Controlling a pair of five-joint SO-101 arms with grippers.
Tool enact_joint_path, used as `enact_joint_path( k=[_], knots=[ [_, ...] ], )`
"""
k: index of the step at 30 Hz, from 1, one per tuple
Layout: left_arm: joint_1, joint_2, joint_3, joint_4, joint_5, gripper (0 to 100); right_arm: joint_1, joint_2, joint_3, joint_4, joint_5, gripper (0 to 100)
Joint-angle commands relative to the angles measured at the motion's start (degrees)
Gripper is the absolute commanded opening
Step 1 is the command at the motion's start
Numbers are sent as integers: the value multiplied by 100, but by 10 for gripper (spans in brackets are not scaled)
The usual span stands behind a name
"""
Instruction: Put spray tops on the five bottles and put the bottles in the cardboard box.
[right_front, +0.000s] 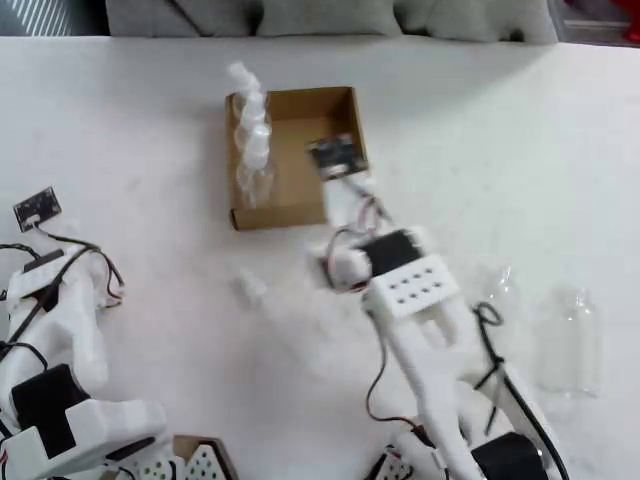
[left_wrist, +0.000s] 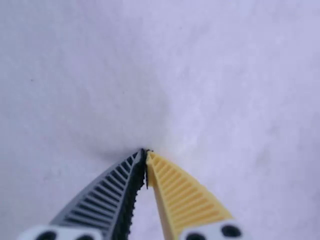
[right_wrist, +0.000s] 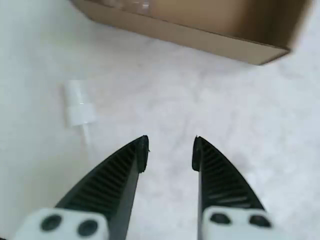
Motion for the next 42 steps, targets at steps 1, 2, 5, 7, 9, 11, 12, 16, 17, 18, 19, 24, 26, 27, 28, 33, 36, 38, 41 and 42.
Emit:
enact_joint_path(
  k=[1,2,5,7,9,11,12,16,17,18,19,24,26,27,28,33,36,38,41,42],
  knots=[
    [215,22,-123,-18,-35,22,1103,-585,-229,585,422,119],
    [303,-4,-132,18,-35,21,1191,-593,-141,611,457,119],
    [602,-453,-123,413,-35,21,1200,-585,290,426,466,119],
    [1059,-980,-88,932,-26,21,1244,-602,536,277,642,119],
    [1648,-1569,-88,1530,-26,21,1367,-611,615,312,1213,119],
    [2316,-2141,-88,1899,-26,21,1516,-620,695,382,1670,122],
    [2633,-2387,-79,1952,-26,22,1604,-602,747,382,1785,123],
    [3468,-2809,149,1538,18,23,1754,-593,1055,295,2163,123],
    [3547,-2809,290,1345,149,23,1754,-593,1196,215,2259,123],
    [3600,-2809,466,1125,325,23,1754,-593,1345,110,2382,123],
    [3635,-2809,677,905,457,23,1754,-593,1477,4,2488,123],
    [3662,-2651,1248,70,659,23,2000,-585,1776,-356,2760,124],
    [3679,-2563,1284,-132,668,23,2149,-585,1846,-435,2866,125],
    [3732,-2510,1284,-193,668,24,2193,-585,1890,-435,2910,130],
    [3776,-2457,1284,-246,668,24,2202,-585,1943,-435,2963,144],
    [3873,-2079,1275,-571,659,24,2158,-585,2330,-875,3024,193],
    [3873,-1930,1240,-633,659,24,2132,-585,2356,-910,2980,159],
    [3864,-1921,1240,-633,659,24,1982,-585,2382,-910,2980,141],
    [3837,-1921,1240,-633,659,24,1789,-576,2505,-919,3007,138],
    [3837,-1921,1240,-633,659,24,1754,-576,2523,-919,3007,142]
  ],
)
